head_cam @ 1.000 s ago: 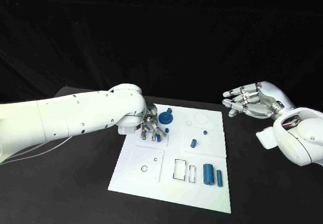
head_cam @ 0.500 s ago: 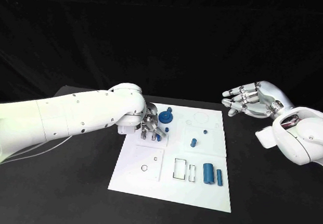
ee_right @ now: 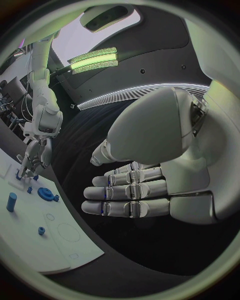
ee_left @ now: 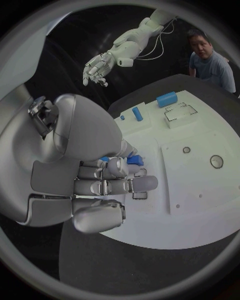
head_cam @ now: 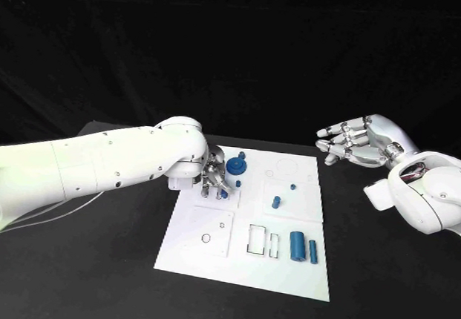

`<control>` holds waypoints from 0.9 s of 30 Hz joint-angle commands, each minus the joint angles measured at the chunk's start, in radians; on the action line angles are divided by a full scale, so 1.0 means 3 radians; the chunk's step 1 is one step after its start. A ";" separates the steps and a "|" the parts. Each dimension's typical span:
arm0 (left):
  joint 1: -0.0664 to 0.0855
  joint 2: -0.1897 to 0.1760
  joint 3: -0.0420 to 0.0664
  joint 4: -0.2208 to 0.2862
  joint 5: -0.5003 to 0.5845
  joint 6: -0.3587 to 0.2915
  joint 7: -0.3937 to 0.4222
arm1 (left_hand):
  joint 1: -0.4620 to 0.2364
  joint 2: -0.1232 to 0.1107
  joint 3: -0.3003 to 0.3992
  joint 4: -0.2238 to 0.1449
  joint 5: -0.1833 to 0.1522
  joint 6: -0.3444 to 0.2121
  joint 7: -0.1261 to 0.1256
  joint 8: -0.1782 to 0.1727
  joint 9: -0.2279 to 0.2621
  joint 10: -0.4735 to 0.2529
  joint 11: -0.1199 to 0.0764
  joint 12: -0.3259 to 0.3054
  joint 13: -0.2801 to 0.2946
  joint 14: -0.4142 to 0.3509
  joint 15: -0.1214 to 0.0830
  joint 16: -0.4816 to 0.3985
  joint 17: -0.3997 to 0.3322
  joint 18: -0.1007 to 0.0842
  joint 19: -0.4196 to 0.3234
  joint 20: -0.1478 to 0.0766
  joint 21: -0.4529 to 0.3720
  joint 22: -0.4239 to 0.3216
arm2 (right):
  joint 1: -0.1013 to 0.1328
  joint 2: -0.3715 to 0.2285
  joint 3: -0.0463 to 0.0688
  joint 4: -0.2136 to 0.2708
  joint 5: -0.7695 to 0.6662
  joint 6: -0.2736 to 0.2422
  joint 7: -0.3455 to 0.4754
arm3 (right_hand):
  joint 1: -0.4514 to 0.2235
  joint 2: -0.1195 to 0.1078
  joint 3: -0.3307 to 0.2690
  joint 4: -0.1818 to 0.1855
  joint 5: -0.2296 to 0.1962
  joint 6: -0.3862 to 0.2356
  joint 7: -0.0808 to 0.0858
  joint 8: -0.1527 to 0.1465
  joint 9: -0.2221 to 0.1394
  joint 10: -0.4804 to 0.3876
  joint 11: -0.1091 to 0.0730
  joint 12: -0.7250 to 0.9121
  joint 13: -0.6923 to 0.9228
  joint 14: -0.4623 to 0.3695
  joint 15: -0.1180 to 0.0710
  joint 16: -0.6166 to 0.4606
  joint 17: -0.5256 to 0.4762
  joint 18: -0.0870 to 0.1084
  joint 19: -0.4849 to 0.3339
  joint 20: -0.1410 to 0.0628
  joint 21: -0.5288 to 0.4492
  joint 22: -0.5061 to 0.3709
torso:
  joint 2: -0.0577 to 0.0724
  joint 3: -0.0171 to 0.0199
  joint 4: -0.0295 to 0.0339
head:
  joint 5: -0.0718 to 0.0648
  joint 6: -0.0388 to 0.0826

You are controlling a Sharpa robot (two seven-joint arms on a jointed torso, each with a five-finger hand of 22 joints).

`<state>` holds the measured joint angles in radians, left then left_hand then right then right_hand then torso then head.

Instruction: Assemble the parts on the task board

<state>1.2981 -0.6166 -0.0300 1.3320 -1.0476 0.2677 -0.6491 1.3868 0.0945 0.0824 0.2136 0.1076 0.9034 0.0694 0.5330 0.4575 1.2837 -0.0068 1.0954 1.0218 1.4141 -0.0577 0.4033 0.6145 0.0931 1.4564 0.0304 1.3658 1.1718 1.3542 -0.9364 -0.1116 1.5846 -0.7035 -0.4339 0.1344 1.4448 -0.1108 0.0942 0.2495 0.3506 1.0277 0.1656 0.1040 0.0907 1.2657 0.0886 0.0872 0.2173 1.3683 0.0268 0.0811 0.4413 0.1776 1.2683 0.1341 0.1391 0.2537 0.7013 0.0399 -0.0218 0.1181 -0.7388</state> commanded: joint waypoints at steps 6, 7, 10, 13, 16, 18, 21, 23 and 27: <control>-0.0007 -0.0006 -0.0006 0.0001 0.0085 0.0023 0.0008 | 0.0028 -0.0446 0.1187 -0.0129 0.0005 -0.0043 0.0022 0.0008 0.0067 -0.0029 0.0016 -0.0110 -0.0079 0.0017 0.0024 -0.0059 0.0056 -0.0066 -0.0009 0.0006 0.0033 0.0030 | -0.0004 0.0005 0.0000 -0.0004 -0.0028 0.0007 -0.0012 | -0.0003 0.0019 0.0016 -0.0010 0.0039 0.0004 0.0010 -0.0019 0.0004 0.0009 0.0015 -0.0020 -0.0009 -0.0001 0.0020 -0.0019 -0.0007 0.0021 0.0002 0.0012 -0.0031 -0.0014 | -0.0001 0.0000 0.0003 | 0.0003 -0.0002; -0.0008 -0.0011 -0.0006 0.0005 0.0093 0.0017 0.0010 | -0.0032 -0.0530 0.1396 -0.0157 -0.0001 -0.0044 0.0025 0.0022 0.0088 -0.0022 0.0022 -0.0118 -0.0087 0.0020 0.0032 -0.0068 0.0065 -0.0066 -0.0011 0.0009 0.0035 0.0033 | -0.0004 0.0005 0.0000 -0.0004 -0.0028 0.0008 -0.0013 | -0.0003 0.0019 0.0016 -0.0010 0.0039 0.0004 0.0010 -0.0019 0.0004 0.0009 0.0015 -0.0020 -0.0009 -0.0001 0.0020 -0.0019 -0.0007 0.0021 0.0002 0.0012 -0.0031 -0.0014 | -0.0001 0.0000 0.0004 | 0.0003 -0.0001; -0.0008 -0.0036 -0.0003 0.0020 0.0130 -0.0028 0.0017 | -0.0148 -0.0642 0.1760 -0.0278 -0.0010 -0.0052 0.0036 0.0075 0.0152 -0.0004 0.0045 -0.0120 -0.0088 0.0026 0.0007 -0.0084 0.0082 -0.0068 -0.0012 0.0020 0.0040 0.0041 | -0.0005 0.0006 0.0000 -0.0005 -0.0027 0.0011 -0.0014 | -0.0003 0.0019 0.0016 -0.0010 0.0039 0.0004 0.0010 -0.0019 0.0004 0.0009 0.0015 -0.0020 -0.0009 -0.0001 0.0020 -0.0019 -0.0007 0.0021 0.0002 0.0012 -0.0031 -0.0014 | -0.0003 0.0001 0.0004 | 0.0008 -0.0004; -0.0010 -0.0093 0.0001 0.0058 0.0203 -0.0142 0.0031 | -0.0318 -0.0731 0.2122 -0.0434 0.0099 -0.0069 0.0043 0.0152 0.0238 0.0030 0.0033 -0.0098 -0.0065 0.0035 0.0012 -0.0104 0.0102 -0.0070 -0.0013 0.0027 0.0047 0.0052 | -0.0006 0.0004 0.0000 -0.0005 -0.0027 0.0012 -0.0015 | -0.0007 0.0018 0.0017 -0.0008 0.0049 0.0004 0.0011 -0.0020 0.0004 0.0009 0.0015 -0.0022 -0.0010 -0.0002 0.0021 -0.0022 -0.0007 0.0020 0.0002 0.0013 -0.0033 -0.0018 | -0.0002 0.0004 0.0005 | 0.0014 0.0000; -0.0010 -0.0179 0.0006 0.0128 0.0285 -0.0323 0.0047 | -0.0450 -0.0775 0.2305 -0.0532 0.0238 -0.0065 0.0040 0.0210 0.0300 0.0062 0.0031 -0.0065 -0.0033 0.0043 0.0008 -0.0117 0.0116 -0.0069 -0.0015 0.0025 0.0048 0.0054 | -0.0007 -0.0001 0.0000 -0.0007 -0.0021 0.0011 -0.0015 | -0.0013 0.0017 0.0018 -0.0003 0.0057 0.0004 0.0012 -0.0020 0.0004 0.0010 0.0016 -0.0023 -0.0011 -0.0002 0.0022 -0.0025 -0.0008 0.0020 0.0002 0.0013 -0.0036 -0.0022 | -0.0004 0.0005 0.0010 | 0.0012 0.0000; -0.0010 -0.0258 0.0008 0.0201 0.0341 -0.0477 0.0058 | -0.0516 -0.0805 0.2391 -0.0586 0.0359 -0.0050 0.0033 0.0245 0.0333 0.0091 0.0021 -0.0033 -0.0001 0.0046 0.0004 -0.0124 0.0123 -0.0070 -0.0014 0.0021 0.0052 0.0059 | -0.0008 -0.0004 -0.0001 -0.0008 -0.0015 0.0010 -0.0015 | -0.0013 0.0017 0.0018 -0.0003 0.0057 0.0004 0.0012 -0.0020 0.0004 0.0010 0.0016 -0.0023 -0.0011 -0.0002 0.0022 -0.0025 -0.0008 0.0020 0.0002 0.0013 -0.0036 -0.0022 | -0.0004 0.0006 0.0010 | 0.0012 0.0001; -0.0011 -0.0363 0.0010 0.0306 0.0385 -0.0696 0.0073 | -0.0601 -0.0848 0.2477 -0.0650 0.0530 -0.0029 0.0018 0.0285 0.0371 0.0131 0.0011 0.0009 0.0040 0.0049 -0.0005 -0.0133 0.0133 -0.0076 -0.0003 0.0016 0.0070 0.0092 | -0.0008 -0.0010 -0.0002 -0.0007 -0.0011 0.0009 -0.0015 | -0.0020 0.0016 0.0018 0.0001 0.0066 0.0004 0.0012 -0.0021 0.0005 0.0010 0.0017 -0.0024 -0.0013 -0.0002 0.0023 -0.0027 -0.0009 0.0020 0.0003 0.0014 -0.0039 -0.0027 | -0.0001 0.0007 0.0009 | 0.0010 0.0003; -0.0016 -0.0424 0.0010 0.0375 0.0398 -0.0837 0.0083 | -0.0653 -0.0865 0.2519 -0.0682 0.0605 -0.0021 0.0010 0.0306 0.0392 0.0146 0.0004 0.0013 0.0041 0.0052 -0.0010 -0.0137 0.0139 -0.0079 0.0005 0.0011 0.0081 0.0113 | -0.0008 -0.0015 -0.0002 -0.0004 -0.0009 0.0007 -0.0016 | -0.0020 0.0016 0.0018 0.0001 0.0066 0.0004 0.0012 -0.0021 0.0005 0.0010 0.0017 -0.0024 -0.0013 -0.0002 0.0023 -0.0027 -0.0009 0.0020 0.0003 0.0014 -0.0039 -0.0027 | -0.0001 0.0008 0.0013 | 0.0007 0.0003; -0.0071 -0.0519 0.0010 0.0518 0.0348 -0.1049 0.0093 | -0.0721 -0.0886 0.2559 -0.0719 0.0688 -0.0009 0.0000 0.0340 0.0423 0.0172 -0.0006 0.0035 0.0063 0.0057 -0.0016 -0.0144 0.0148 -0.0082 0.0012 0.0001 0.0093 0.0132 | -0.0009 -0.0026 -0.0002 0.0001 -0.0007 0.0005 -0.0016 | -0.0026 0.0015 0.0018 0.0004 0.0073 0.0003 0.0013 -0.0021 0.0005 0.0010 0.0018 -0.0025 -0.0014 -0.0002 0.0024 -0.0029 -0.0009 0.0020 0.0003 0.0015 -0.0041 -0.0030 | 0.0000 0.0017 0.0019 | -0.0004 -0.0012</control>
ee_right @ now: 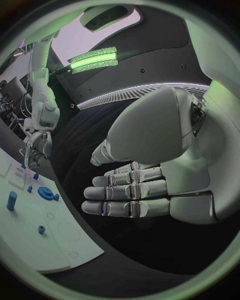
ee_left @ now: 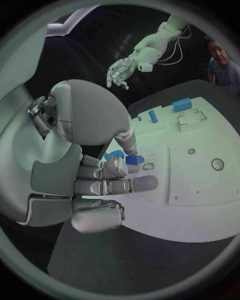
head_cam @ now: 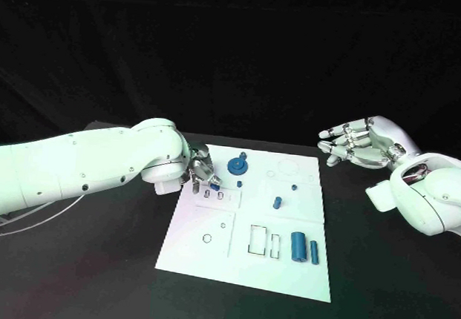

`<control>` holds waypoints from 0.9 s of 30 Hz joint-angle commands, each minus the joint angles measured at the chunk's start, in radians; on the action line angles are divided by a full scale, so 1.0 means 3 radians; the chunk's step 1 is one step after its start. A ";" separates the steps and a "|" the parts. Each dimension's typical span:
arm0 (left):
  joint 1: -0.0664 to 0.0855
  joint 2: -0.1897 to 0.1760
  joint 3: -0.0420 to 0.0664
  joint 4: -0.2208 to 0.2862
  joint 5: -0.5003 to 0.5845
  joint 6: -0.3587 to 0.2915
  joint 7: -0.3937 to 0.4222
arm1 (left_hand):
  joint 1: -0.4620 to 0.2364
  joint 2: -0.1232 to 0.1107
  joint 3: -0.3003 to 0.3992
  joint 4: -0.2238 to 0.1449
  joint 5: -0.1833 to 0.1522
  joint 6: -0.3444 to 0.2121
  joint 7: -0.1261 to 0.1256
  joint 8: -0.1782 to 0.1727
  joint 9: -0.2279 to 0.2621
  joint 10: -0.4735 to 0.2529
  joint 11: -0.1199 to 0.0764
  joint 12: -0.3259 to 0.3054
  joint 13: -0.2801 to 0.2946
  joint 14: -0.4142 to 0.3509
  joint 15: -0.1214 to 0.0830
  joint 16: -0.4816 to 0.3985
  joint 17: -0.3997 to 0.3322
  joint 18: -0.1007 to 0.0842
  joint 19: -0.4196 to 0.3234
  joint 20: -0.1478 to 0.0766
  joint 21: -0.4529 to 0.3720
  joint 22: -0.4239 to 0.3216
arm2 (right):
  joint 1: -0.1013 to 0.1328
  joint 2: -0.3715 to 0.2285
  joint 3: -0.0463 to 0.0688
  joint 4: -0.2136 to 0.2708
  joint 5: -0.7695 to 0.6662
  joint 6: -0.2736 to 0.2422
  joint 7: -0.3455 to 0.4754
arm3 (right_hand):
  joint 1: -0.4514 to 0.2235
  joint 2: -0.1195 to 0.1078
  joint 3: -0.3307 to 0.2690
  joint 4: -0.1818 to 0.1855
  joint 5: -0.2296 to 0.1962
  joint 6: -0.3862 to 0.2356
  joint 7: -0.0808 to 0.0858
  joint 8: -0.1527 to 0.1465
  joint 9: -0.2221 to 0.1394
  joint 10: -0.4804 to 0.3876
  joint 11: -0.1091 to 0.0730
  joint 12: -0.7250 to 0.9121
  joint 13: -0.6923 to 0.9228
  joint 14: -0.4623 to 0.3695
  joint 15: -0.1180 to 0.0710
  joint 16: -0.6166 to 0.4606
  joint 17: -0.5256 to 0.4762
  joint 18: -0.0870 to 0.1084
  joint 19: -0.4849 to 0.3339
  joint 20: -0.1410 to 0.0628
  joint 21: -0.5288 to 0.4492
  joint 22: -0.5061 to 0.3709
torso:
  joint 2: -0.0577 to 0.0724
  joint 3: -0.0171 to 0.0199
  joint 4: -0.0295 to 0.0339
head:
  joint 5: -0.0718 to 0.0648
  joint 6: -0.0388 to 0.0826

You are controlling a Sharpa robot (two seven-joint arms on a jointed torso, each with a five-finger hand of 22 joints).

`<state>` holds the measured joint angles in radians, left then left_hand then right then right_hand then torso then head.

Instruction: Assemble the parts on the task board

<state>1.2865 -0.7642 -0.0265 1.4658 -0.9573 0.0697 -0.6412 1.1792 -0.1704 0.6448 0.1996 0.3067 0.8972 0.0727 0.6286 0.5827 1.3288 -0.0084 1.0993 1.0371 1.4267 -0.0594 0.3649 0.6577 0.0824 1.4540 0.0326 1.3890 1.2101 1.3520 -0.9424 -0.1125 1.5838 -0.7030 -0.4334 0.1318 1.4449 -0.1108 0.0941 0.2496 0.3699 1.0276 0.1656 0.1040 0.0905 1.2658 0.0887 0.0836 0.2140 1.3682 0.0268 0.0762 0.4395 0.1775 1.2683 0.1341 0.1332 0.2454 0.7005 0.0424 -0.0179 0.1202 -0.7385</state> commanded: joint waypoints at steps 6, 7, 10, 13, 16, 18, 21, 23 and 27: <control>-0.0148 -0.0076 -0.0003 0.0207 -0.0184 -0.0668 0.0094 | -0.0076 -0.0019 0.0714 -0.0696 0.0070 0.0022 -0.0022 0.0053 0.0032 0.0053 -0.0010 0.0061 0.0050 0.0018 -0.0017 -0.0022 0.0011 -0.0052 0.0034 -0.0015 0.0035 0.0037 | -0.0002 -0.0020 0.0000 0.0006 -0.0008 0.0005 -0.0006 | -0.0033 0.0015 0.0019 0.0009 0.0017 0.0004 0.0013 -0.0022 0.0006 0.0010 0.0018 -0.0014 -0.0004 -0.0002 0.0025 -0.0015 -0.0004 0.0020 0.0004 0.0016 -0.0024 -0.0007 | -0.0003 0.0008 0.0011 | -0.0035 -0.0021; -0.0163 -0.0077 -0.0003 0.0218 -0.0219 -0.0708 0.0099 | -0.0085 -0.0023 0.0720 -0.0699 0.0077 0.0025 -0.0024 0.0059 0.0036 0.0058 -0.0012 0.0067 0.0057 0.0018 -0.0018 -0.0023 0.0012 -0.0053 0.0037 -0.0016 0.0039 0.0045 | -0.0002 -0.0021 0.0000 0.0006 -0.0008 0.0006 -0.0006 | -0.0033 0.0015 0.0019 0.0009 0.0017 0.0004 0.0013 -0.0022 0.0006 0.0010 0.0018 -0.0014 -0.0004 -0.0002 0.0025 -0.0015 -0.0004 0.0020 0.0004 0.0016 -0.0024 -0.0007 | -0.0003 0.0008 0.0012 | -0.0037 -0.0021; -0.0208 -0.0077 -0.0004 0.0249 -0.0326 -0.0828 0.0109 | -0.0105 -0.0033 0.0738 -0.0707 0.0091 0.0031 -0.0030 0.0074 0.0047 0.0074 -0.0017 0.0088 0.0077 0.0019 -0.0021 -0.0026 0.0014 -0.0058 0.0046 -0.0019 0.0053 0.0071 | -0.0002 -0.0025 0.0000 0.0006 -0.0008 0.0006 -0.0007 | -0.0033 0.0015 0.0019 0.0009 0.0017 0.0004 0.0013 -0.0022 0.0006 0.0010 0.0018 -0.0014 -0.0004 -0.0002 0.0025 -0.0015 -0.0004 0.0020 0.0004 0.0016 -0.0024 -0.0007 | -0.0004 0.0012 0.0007 | -0.0043 -0.0033; -0.0238 -0.0072 -0.0005 0.0270 -0.0419 -0.0881 0.0098 | -0.0113 -0.0037 0.0746 -0.0710 0.0097 0.0033 -0.0033 0.0081 0.0052 0.0081 -0.0019 0.0098 0.0087 0.0020 -0.0023 -0.0027 0.0016 -0.0060 0.0050 -0.0021 0.0059 0.0080 | -0.0002 -0.0029 -0.0001 0.0006 -0.0008 0.0007 -0.0007 | -0.0036 0.0015 0.0020 0.0011 0.0024 0.0003 0.0013 -0.0022 0.0006 0.0010 0.0019 -0.0015 -0.0005 -0.0002 0.0025 -0.0016 -0.0005 0.0020 0.0005 0.0016 -0.0025 -0.0010 | -0.0004 0.0010 0.0005 | -0.0039 -0.0043; -0.0265 -0.0062 -0.0005 0.0282 -0.0503 -0.0921 0.0088 | -0.0119 -0.0040 0.0751 -0.0712 0.0100 0.0035 -0.0034 0.0085 0.0055 0.0084 -0.0021 0.0100 0.0088 0.0020 -0.0024 -0.0027 0.0016 -0.0061 0.0053 -0.0022 0.0064 0.0090 | -0.0002 -0.0032 -0.0001 0.0006 -0.0008 0.0009 -0.0007 | -0.0036 0.0015 0.0020 0.0011 0.0025 0.0003 0.0013 -0.0022 0.0006 0.0010 0.0019 -0.0015 -0.0005 -0.0002 0.0025 -0.0016 -0.0005 0.0020 0.0005 0.0017 -0.0026 -0.0011 | -0.0003 0.0011 0.0009 | -0.0043 -0.0054; -0.0279 -0.0055 -0.0006 0.0283 -0.0539 -0.0936 0.0084 | -0.0123 -0.0042 0.0755 -0.0714 0.0102 0.0036 -0.0035 0.0088 0.0058 0.0085 -0.0022 0.0099 0.0086 0.0021 -0.0024 -0.0028 0.0017 -0.0062 0.0055 -0.0022 0.0066 0.0095 | -0.0002 -0.0033 -0.0002 0.0005 -0.0008 0.0009 -0.0007 | -0.0037 0.0015 0.0021 0.0012 0.0030 0.0003 0.0013 -0.0023 0.0006 0.0010 0.0018 -0.0016 -0.0006 -0.0002 0.0025 -0.0017 -0.0005 0.0020 0.0005 0.0017 -0.0027 -0.0012 | -0.0001 0.0011 0.0010 | -0.0044 -0.0055; -0.0297 -0.0035 -0.0006 0.0276 -0.0600 -0.0948 0.0076 | -0.0126 -0.0043 0.0758 -0.0715 0.0103 0.0037 -0.0036 0.0091 0.0060 0.0086 -0.0023 0.0100 0.0086 0.0021 -0.0025 -0.0028 0.0017 -0.0063 0.0056 -0.0023 0.0068 0.0097 | -0.0003 -0.0031 -0.0002 0.0003 -0.0008 0.0011 -0.0006 | -0.0041 0.0017 0.0023 0.0015 0.0038 0.0004 0.0013 -0.0023 0.0006 0.0010 0.0018 -0.0017 -0.0006 -0.0001 0.0025 -0.0018 -0.0005 0.0021 0.0006 0.0017 -0.0028 -0.0015 | -0.0001 0.0010 0.0009 | -0.0041 -0.0063; -0.0305 -0.0023 -0.0006 0.0269 -0.0644 -0.0942 0.0070 | -0.0127 -0.0043 0.0759 -0.0715 0.0104 0.0037 -0.0037 0.0092 0.0061 0.0087 -0.0023 0.0100 0.0086 0.0021 -0.0025 -0.0028 0.0018 -0.0063 0.0056 -0.0023 0.0069 0.0099 | -0.0004 -0.0029 -0.0003 0.0002 -0.0008 0.0014 -0.0006 | -0.0041 0.0017 0.0023 0.0015 0.0039 0.0004 0.0013 -0.0023 0.0006 0.0010 0.0018 -0.0017 -0.0006 -0.0001 0.0025 -0.0018 -0.0005 0.0021 0.0006 0.0017 -0.0028 -0.0016 | -0.0001 0.0011 0.0007 | -0.0034 -0.0061; -0.0312 -0.0008 -0.0006 0.0257 -0.0697 -0.0858 0.0058 | -0.0130 -0.0044 0.0762 -0.0716 0.0105 0.0038 -0.0038 0.0095 0.0062 0.0087 -0.0024 0.0099 0.0085 0.0021 -0.0025 -0.0029 0.0018 -0.0063 0.0057 -0.0023 0.0070 0.0101 | -0.0008 -0.0027 -0.0003 -0.0001 -0.0008 0.0018 -0.0006 | -0.0041 0.0017 0.0023 0.0015 0.0039 0.0004 0.0013 -0.0023 0.0006 0.0010 0.0018 -0.0017 -0.0006 -0.0001 0.0025 -0.0018 -0.0005 0.0021 0.0006 0.0017 -0.0028 -0.0016 | -0.0001 0.0011 0.0004 | -0.0025 -0.0069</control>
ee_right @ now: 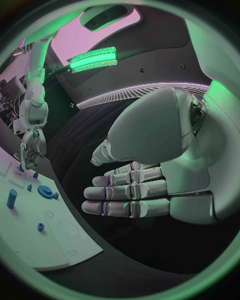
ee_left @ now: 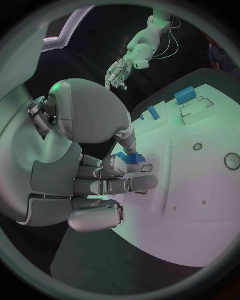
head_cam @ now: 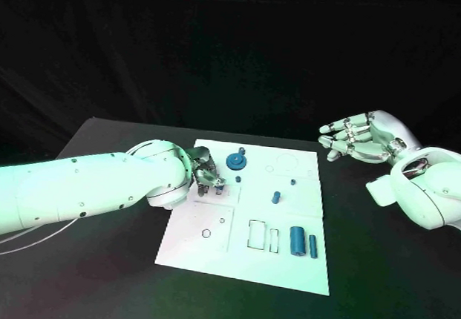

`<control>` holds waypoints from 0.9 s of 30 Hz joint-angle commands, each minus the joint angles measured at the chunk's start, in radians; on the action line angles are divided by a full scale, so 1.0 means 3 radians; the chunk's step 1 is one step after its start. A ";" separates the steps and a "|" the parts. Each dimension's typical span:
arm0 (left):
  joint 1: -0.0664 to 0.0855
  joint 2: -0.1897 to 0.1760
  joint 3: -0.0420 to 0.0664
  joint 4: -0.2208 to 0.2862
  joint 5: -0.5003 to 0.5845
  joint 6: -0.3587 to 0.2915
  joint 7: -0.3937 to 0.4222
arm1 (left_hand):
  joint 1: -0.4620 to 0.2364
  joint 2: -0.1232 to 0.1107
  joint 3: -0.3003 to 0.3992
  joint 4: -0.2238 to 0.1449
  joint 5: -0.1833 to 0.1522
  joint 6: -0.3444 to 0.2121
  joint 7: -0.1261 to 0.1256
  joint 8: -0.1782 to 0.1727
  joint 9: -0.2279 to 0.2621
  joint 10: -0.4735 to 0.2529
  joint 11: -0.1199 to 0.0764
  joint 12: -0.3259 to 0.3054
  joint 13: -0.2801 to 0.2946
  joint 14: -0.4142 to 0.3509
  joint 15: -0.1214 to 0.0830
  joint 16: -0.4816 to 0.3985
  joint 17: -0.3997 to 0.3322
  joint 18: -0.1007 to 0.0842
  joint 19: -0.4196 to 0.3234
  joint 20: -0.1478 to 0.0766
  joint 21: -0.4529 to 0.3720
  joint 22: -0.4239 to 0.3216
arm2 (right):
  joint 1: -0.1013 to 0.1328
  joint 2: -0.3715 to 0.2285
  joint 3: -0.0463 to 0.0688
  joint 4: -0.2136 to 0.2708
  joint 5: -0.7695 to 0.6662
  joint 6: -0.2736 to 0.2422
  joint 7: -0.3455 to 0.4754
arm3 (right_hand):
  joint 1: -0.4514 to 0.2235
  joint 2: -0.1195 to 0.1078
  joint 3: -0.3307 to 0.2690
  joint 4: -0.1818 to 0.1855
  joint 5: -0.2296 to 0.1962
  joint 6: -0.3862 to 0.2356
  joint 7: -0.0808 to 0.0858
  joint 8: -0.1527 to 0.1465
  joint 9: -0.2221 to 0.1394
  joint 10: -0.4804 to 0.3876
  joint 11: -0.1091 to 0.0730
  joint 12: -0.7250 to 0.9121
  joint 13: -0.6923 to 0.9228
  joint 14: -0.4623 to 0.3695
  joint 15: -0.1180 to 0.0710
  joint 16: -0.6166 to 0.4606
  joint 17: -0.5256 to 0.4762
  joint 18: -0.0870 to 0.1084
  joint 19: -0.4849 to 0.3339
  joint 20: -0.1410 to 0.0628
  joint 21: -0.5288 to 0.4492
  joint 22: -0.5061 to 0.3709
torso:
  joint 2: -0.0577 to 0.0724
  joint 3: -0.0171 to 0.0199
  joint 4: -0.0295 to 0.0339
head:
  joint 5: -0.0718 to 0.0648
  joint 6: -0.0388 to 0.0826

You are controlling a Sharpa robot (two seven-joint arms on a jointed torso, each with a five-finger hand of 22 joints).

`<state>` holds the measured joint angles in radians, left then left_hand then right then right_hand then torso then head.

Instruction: Assemble the parts on the task board

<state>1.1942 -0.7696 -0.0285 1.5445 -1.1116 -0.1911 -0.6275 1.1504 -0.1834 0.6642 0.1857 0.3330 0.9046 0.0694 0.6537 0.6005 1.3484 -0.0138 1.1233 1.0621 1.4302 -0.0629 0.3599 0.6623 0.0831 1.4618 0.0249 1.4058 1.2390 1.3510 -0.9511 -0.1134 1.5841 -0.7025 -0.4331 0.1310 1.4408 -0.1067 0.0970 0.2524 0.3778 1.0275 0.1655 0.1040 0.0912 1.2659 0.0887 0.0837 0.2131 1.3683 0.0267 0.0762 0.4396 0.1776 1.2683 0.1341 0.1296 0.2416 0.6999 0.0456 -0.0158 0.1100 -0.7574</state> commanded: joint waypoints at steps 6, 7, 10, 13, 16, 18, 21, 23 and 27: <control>-0.0009 0.0039 0.0001 -0.0028 -0.0320 0.0142 -0.0013 | -0.0039 -0.0002 0.0703 -0.0672 0.0019 0.0013 -0.0028 0.0016 0.0006 0.0023 -0.0007 0.0019 -0.0001 0.0010 -0.0014 -0.0013 0.0004 -0.0068 0.0035 0.0002 0.0021 0.0018 | -0.0017 0.0007 0.0000 -0.0008 -0.0009 0.0023 0.0000 | -0.0031 0.0005 0.0015 0.0008 0.0019 0.0005 0.0013 -0.0023 0.0004 0.0011 0.0018 -0.0018 -0.0004 -0.0001 0.0026 -0.0019 -0.0006 0.0021 0.0007 0.0017 -0.0018 -0.0006 | 0.0003 0.0001 0.0001 | 0.0013 -0.0016; -0.0009 0.0046 0.0001 -0.0036 -0.0342 0.0157 -0.0018 | -0.0043 -0.0001 0.0708 -0.0672 0.0021 0.0014 -0.0029 0.0020 0.0009 0.0020 -0.0008 0.0010 -0.0012 0.0011 -0.0015 -0.0013 0.0004 -0.0069 0.0037 0.0001 0.0023 0.0022 | -0.0020 0.0009 0.0000 -0.0009 -0.0009 0.0024 0.0000 | -0.0031 0.0005 0.0015 0.0008 0.0019 0.0005 0.0013 -0.0023 0.0004 0.0011 0.0018 -0.0018 -0.0004 -0.0001 0.0026 -0.0019 -0.0006 0.0021 0.0007 0.0017 -0.0018 -0.0006 | 0.0002 0.0001 0.0001 | 0.0015 -0.0017; -0.0011 0.0063 0.0001 -0.0060 -0.0390 0.0181 -0.0027 | -0.0049 -0.0001 0.0717 -0.0674 0.0027 0.0014 -0.0031 0.0027 0.0014 0.0018 -0.0010 0.0002 -0.0023 0.0011 -0.0016 -0.0014 0.0005 -0.0068 0.0036 0.0000 0.0022 0.0020 | -0.0026 0.0012 0.0000 -0.0011 -0.0009 0.0026 0.0002 | -0.0031 0.0005 0.0015 0.0008 0.0019 0.0005 0.0013 -0.0023 0.0004 0.0011 0.0018 -0.0018 -0.0004 -0.0001 0.0026 -0.0019 -0.0006 0.0021 0.0007 0.0017 -0.0018 -0.0006 | 0.0000 0.0001 -0.0001 | 0.0019 -0.0026; -0.0014 0.0076 0.0001 -0.0085 -0.0416 0.0220 -0.0040 | -0.0050 -0.0001 0.0718 -0.0674 0.0027 0.0014 -0.0031 0.0028 0.0015 0.0018 -0.0010 0.0002 -0.0023 0.0011 -0.0016 -0.0014 0.0005 -0.0068 0.0036 0.0000 0.0022 0.0020 | -0.0031 0.0013 -0.0001 -0.0012 -0.0009 0.0028 0.0003 | -0.0031 0.0005 0.0015 0.0008 0.0019 0.0005 0.0013 -0.0023 0.0004 0.0011 0.0018 -0.0018 -0.0004 -0.0001 0.0026 -0.0019 -0.0006 0.0021 0.0007 0.0017 -0.0018 -0.0006 | 0.0002 0.0001 0.0000 | 0.0016 -0.0024; -0.0016 0.0089 0.0000 -0.0109 -0.0429 0.0271 -0.0048 | -0.0055 -0.0003 0.0722 -0.0675 0.0028 0.0013 -0.0031 0.0031 0.0018 0.0020 -0.0010 0.0005 -0.0021 0.0011 -0.0017 -0.0015 0.0006 -0.0069 0.0038 -0.0001 0.0025 0.0025 | -0.0033 0.0013 -0.0001 -0.0011 -0.0009 0.0028 0.0004 | -0.0031 0.0005 0.0015 0.0008 0.0019 0.0005 0.0013 -0.0023 0.0004 0.0011 0.0018 -0.0018 -0.0004 -0.0001 0.0026 -0.0019 -0.0006 0.0021 0.0007 0.0017 -0.0018 -0.0006 | 0.0001 0.0001 -0.0002 | 0.0013 -0.0032; -0.0018 0.0104 0.0000 -0.0129 -0.0434 0.0301 -0.0051 | -0.0059 -0.0005 0.0723 -0.0676 0.0028 0.0012 -0.0032 0.0033 0.0020 0.0020 -0.0010 0.0004 -0.0023 0.0012 -0.0017 -0.0015 0.0006 -0.0070 0.0039 -0.0001 0.0026 0.0028 | -0.0034 0.0012 -0.0001 -0.0011 -0.0009 0.0028 0.0005 | -0.0037 0.0006 0.0016 0.0012 0.0027 0.0005 0.0013 -0.0023 0.0005 0.0011 0.0019 -0.0018 -0.0005 0.0000 0.0026 -0.0020 -0.0007 0.0020 0.0008 0.0018 -0.0020 -0.0009 | 0.0001 0.0001 -0.0002 | 0.0013 -0.0038; -0.0027 0.0120 0.0000 -0.0149 -0.0437 0.0335 -0.0054 | -0.0062 -0.0006 0.0724 -0.0675 0.0028 0.0011 -0.0032 0.0035 0.0021 0.0020 -0.0010 0.0001 -0.0026 0.0012 -0.0017 -0.0015 0.0007 -0.0070 0.0039 -0.0001 0.0027 0.0029 | -0.0035 0.0012 -0.0001 -0.0010 -0.0009 0.0028 0.0006 | -0.0037 0.0006 0.0016 0.0012 0.0027 0.0005 0.0013 -0.0023 0.0005 0.0011 0.0019 -0.0018 -0.0005 0.0000 0.0026 -0.0020 -0.0007 0.0020 0.0008 0.0018 -0.0020 -0.0009 | 0.0003 0.0001 -0.0001 | 0.0012 -0.0043; -0.0032 0.0127 0.0000 -0.0159 -0.0439 0.0359 -0.0056 | -0.0064 -0.0007 0.0724 -0.0675 0.0027 0.0011 -0.0032 0.0036 0.0022 0.0019 -0.0011 -0.0001 -0.0029 0.0012 -0.0017 -0.0015 0.0007 -0.0070 0.0040 -0.0001 0.0028 0.0030 | -0.0036 0.0012 -0.0001 -0.0010 -0.0009 0.0029 0.0007 | -0.0037 0.0006 0.0016 0.0012 0.0027 0.0005 0.0013 -0.0023 0.0005 0.0011 0.0019 -0.0018 -0.0005 0.0000 0.0026 -0.0020 -0.0007 0.0020 0.0008 0.0018 -0.0020 -0.0009 | 0.0003 0.0000 -0.0001 | 0.0012 -0.0045; -0.0038 0.0133 -0.0001 -0.0174 -0.0440 0.0416 -0.0061 | -0.0066 -0.0007 0.0725 -0.0675 0.0027 0.0010 -0.0032 0.0037 0.0023 0.0019 -0.0011 -0.0002 -0.0031 0.0012 -0.0017 -0.0016 0.0007 -0.0071 0.0041 -0.0001 0.0029 0.0033 | -0.0037 0.0011 -0.0001 -0.0009 -0.0009 0.0030 0.0007 | -0.0040 0.0007 0.0017 0.0015 0.0031 0.0006 0.0013 -0.0023 0.0005 0.0011 0.0019 -0.0019 -0.0006 0.0000 0.0026 -0.0021 -0.0007 0.0021 0.0009 0.0018 -0.0021 -0.0012 | -0.0001 0.0000 0.0002 | 0.0009 -0.0055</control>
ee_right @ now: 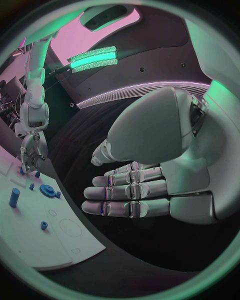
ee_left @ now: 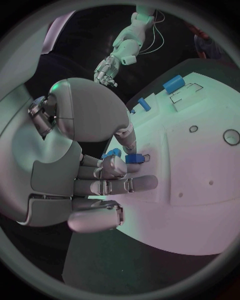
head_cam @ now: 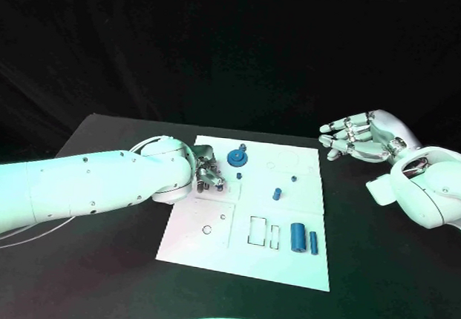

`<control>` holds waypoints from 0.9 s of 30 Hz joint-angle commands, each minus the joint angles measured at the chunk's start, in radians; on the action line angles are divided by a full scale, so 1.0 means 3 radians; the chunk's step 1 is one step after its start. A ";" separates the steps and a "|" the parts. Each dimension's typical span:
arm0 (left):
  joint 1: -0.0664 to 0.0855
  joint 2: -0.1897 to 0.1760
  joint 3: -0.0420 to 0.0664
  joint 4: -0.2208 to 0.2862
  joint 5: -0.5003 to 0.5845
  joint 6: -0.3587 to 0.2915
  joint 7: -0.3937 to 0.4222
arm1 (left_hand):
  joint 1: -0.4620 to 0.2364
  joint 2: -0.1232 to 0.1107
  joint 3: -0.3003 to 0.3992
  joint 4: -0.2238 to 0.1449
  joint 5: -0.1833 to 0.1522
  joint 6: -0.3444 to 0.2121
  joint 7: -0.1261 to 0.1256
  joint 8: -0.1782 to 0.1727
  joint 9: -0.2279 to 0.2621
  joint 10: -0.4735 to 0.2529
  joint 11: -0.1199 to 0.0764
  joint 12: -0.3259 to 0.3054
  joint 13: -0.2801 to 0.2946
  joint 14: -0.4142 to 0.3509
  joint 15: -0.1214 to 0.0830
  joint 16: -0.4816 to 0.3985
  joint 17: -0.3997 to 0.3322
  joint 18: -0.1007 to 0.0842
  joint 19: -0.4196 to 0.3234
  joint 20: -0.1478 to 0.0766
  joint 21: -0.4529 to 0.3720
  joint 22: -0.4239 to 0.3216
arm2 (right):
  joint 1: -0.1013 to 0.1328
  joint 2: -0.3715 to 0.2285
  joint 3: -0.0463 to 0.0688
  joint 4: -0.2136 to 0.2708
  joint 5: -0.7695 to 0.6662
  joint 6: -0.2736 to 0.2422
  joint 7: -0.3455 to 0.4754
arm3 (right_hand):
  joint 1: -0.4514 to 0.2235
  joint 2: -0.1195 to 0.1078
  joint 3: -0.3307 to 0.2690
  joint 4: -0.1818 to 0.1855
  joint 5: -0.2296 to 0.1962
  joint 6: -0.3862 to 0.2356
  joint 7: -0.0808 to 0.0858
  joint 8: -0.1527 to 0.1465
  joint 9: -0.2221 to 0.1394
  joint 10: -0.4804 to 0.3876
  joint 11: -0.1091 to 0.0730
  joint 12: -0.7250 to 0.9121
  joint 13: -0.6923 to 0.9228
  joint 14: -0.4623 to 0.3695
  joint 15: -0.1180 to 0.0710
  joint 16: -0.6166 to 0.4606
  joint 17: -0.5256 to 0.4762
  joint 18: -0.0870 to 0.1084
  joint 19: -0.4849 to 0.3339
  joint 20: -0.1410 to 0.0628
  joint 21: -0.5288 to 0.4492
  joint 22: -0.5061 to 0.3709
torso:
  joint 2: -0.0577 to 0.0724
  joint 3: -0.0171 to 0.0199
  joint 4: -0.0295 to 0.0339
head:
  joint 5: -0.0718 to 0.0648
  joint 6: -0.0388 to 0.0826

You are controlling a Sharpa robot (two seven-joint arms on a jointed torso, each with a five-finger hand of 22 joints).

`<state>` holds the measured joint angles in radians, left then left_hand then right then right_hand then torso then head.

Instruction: Assemble the parts on the task board

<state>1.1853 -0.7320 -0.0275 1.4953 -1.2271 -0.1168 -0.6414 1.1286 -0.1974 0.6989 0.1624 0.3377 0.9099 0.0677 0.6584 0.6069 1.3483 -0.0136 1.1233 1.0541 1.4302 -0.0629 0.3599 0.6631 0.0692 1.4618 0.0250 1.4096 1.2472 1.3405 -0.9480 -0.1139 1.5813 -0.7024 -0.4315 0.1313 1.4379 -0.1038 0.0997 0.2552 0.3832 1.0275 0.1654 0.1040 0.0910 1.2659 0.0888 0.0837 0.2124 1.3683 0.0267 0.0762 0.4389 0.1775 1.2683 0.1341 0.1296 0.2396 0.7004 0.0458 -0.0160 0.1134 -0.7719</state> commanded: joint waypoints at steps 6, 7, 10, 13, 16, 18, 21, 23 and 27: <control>-0.0012 0.0014 -0.0006 -0.0027 -0.0055 0.0224 -0.0019 | -0.0002 0.0036 0.0608 -0.0596 0.0007 -0.0010 -0.0027 0.0025 0.0004 0.0021 -0.0011 -0.0001 -0.0005 0.0014 -0.0017 -0.0016 0.0005 -0.0025 0.0041 -0.0001 0.0018 0.0008 | -0.0002 0.0001 0.0001 0.0003 -0.0010 0.0029 0.0006 | -0.0039 -0.0001 0.0009 0.0011 0.0019 0.0007 0.0014 -0.0023 0.0006 0.0012 0.0019 -0.0019 -0.0004 0.0001 0.0027 -0.0022 -0.0005 0.0021 0.0010 0.0019 -0.0023 -0.0009 | -0.0002 0.0000 0.0004 | -0.0006 -0.0012; -0.0013 0.0015 -0.0006 -0.0026 -0.0056 0.0231 -0.0019 | -0.0002 0.0036 0.0608 -0.0596 0.0007 -0.0010 -0.0027 0.0025 0.0004 0.0021 -0.0011 -0.0001 -0.0005 0.0014 -0.0017 -0.0016 0.0005 -0.0025 0.0041 -0.0001 0.0018 0.0008 | -0.0002 0.0001 0.0001 0.0003 -0.0010 0.0031 0.0006 | -0.0043 0.0000 0.0010 0.0014 0.0023 0.0007 0.0014 -0.0023 0.0006 0.0012 0.0020 -0.0020 -0.0005 0.0001 0.0027 -0.0022 -0.0005 0.0021 0.0011 0.0020 -0.0024 -0.0011 | -0.0001 0.0000 0.0003 | -0.0004 -0.0015; -0.0015 0.0013 -0.0006 -0.0016 -0.0056 0.0258 -0.0019 | -0.0007 0.0034 0.0607 -0.0596 0.0005 -0.0012 -0.0027 0.0027 0.0006 0.0023 -0.0011 0.0001 -0.0003 0.0014 -0.0018 -0.0016 0.0006 -0.0026 0.0043 0.0000 0.0020 0.0012 | -0.0003 0.0003 0.0001 0.0003 -0.0010 0.0035 0.0005 | -0.0044 0.0001 0.0010 0.0015 0.0023 0.0007 0.0014 -0.0023 0.0006 0.0012 0.0020 -0.0020 -0.0005 0.0001 0.0027 -0.0022 -0.0005 0.0021 0.0011 0.0020 -0.0024 -0.0011 | -0.0001 0.0000 0.0001 | -0.0001 -0.0017; -0.0016 0.0008 -0.0008 -0.0002 -0.0056 0.0288 -0.0020 | -0.0012 0.0032 0.0605 -0.0595 0.0002 -0.0014 -0.0027 0.0029 0.0008 0.0021 -0.0012 -0.0004 -0.0009 0.0015 -0.0018 -0.0016 0.0006 -0.0026 0.0043 0.0000 0.0021 0.0014 | -0.0003 0.0005 0.0001 0.0006 -0.0010 0.0037 0.0006 | -0.0052 0.0002 0.0010 0.0020 0.0029 0.0007 0.0014 -0.0023 0.0006 0.0012 0.0020 -0.0020 -0.0006 0.0001 0.0028 -0.0023 -0.0005 0.0021 0.0012 0.0020 -0.0026 -0.0015 | -0.0001 0.0001 -0.0001 | 0.0001 -0.0014; -0.0018 0.0002 -0.0009 0.0016 -0.0056 0.0312 -0.0019 | -0.0013 0.0031 0.0605 -0.0595 0.0001 -0.0014 -0.0028 0.0030 0.0009 0.0021 -0.0012 -0.0004 -0.0010 0.0015 -0.0018 -0.0016 0.0006 -0.0027 0.0043 0.0000 0.0022 0.0015 | -0.0003 0.0009 0.0001 0.0008 -0.0010 0.0042 0.0005 | -0.0056 0.0003 0.0011 0.0023 0.0034 0.0007 0.0014 -0.0024 0.0006 0.0012 0.0021 -0.0021 -0.0006 0.0001 0.0028 -0.0024 -0.0006 0.0021 0.0013 0.0021 -0.0027 -0.0017 | 0.0000 0.0002 0.0003 | 0.0001 -0.0011; -0.0018 -0.0003 -0.0009 0.0029 -0.0056 0.0326 -0.0019 | -0.0015 0.0031 0.0604 -0.0595 0.0000 -0.0015 -0.0028 0.0030 0.0009 0.0020 -0.0012 -0.0007 -0.0013 0.0015 -0.0018 -0.0016 0.0007 -0.0027 0.0044 0.0001 0.0023 0.0017 | -0.0003 0.0011 0.0001 0.0009 -0.0010 0.0046 0.0004 | -0.0056 0.0003 0.0011 0.0023 0.0034 0.0007 0.0014 -0.0024 0.0006 0.0012 0.0021 -0.0021 -0.0006 0.0001 0.0028 -0.0024 -0.0006 0.0021 0.0013 0.0021 -0.0027 -0.0017 | 0.0002 0.0000 0.0003 | 0.0002 -0.0017; -0.0019 -0.0012 -0.0010 0.0050 -0.0053 0.0339 -0.0018 | -0.0015 0.0031 0.0604 -0.0595 0.0000 -0.0015 -0.0028 0.0030 0.0009 0.0019 -0.0012 -0.0009 -0.0015 0.0015 -0.0018 -0.0016 0.0007 -0.0027 0.0044 0.0001 0.0022 0.0016 | -0.0003 0.0013 0.0001 0.0009 -0.0010 0.0048 0.0003 | -0.0056 0.0003 0.0011 0.0023 0.0034 0.0007 0.0014 -0.0024 0.0006 0.0012 0.0021 -0.0021 -0.0006 0.0001 0.0028 -0.0024 -0.0006 0.0021 0.0013 0.0021 -0.0027 -0.0017 | 0.0002 0.0001 0.0002 | 0.0006 -0.0023; -0.0020 -0.0020 -0.0010 0.0064 -0.0051 0.0344 -0.0018 | -0.0015 0.0031 0.0604 -0.0596 -0.0001 -0.0016 -0.0028 0.0030 0.0009 0.0016 -0.0012 -0.0015 -0.0022 0.0015 -0.0018 -0.0017 0.0007 -0.0028 0.0045 0.0001 0.0024 0.0019 | -0.0003 0.0013 0.0001 0.0009 -0.0010 0.0050 0.0003 | -0.0056 0.0003 0.0011 0.0023 0.0034 0.0007 0.0014 -0.0024 0.0006 0.0012 0.0021 -0.0021 -0.0006 0.0001 0.0028 -0.0024 -0.0006 0.0021 0.0013 0.0021 -0.0027 -0.0017 | 0.0002 0.0000 0.0001 | 0.0002 -0.0023; -0.0020 -0.0029 -0.0009 0.0073 -0.0049 0.0348 -0.0017 | -0.0015 0.0031 0.0605 -0.0596 -0.0002 -0.0016 -0.0028 0.0031 0.0010 0.0014 -0.0012 -0.0019 -0.0027 0.0016 -0.0018 -0.0017 0.0007 -0.0028 0.0045 0.0001 0.0025 0.0021 | -0.0003 0.0014 0.0001 0.0009 -0.0010 0.0053 0.0001 | -0.0056 0.0003 0.0011 0.0023 0.0034 0.0007 0.0014 -0.0024 0.0006 0.0012 0.0021 -0.0021 -0.0006 0.0001 0.0028 -0.0024 -0.0006 0.0021 0.0013 0.0021 -0.0027 -0.0017 | 0.0000 0.0000 0.0002 | -0.0001 -0.0024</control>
<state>1.1846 -0.7406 -0.0262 1.5130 -1.2410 -0.0583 -0.6415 1.1285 -0.1974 0.7029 0.1582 0.3338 0.9058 0.0641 0.6614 0.6088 1.3481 -0.0135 1.1233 1.0468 1.4302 -0.0629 0.3599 0.6638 0.0693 1.4617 0.0250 1.4137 1.2533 1.3399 -0.9447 -0.1139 1.5832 -0.7024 -0.4268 0.1315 1.4276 -0.1015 0.1024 0.2579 0.3893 1.0274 0.1654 0.1000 0.0917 1.2659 0.0888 0.0837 0.2116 1.3683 0.0267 0.0723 0.4381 0.1776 1.2683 0.1341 0.1257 0.2360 0.7005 0.0460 -0.0152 0.1141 -0.7790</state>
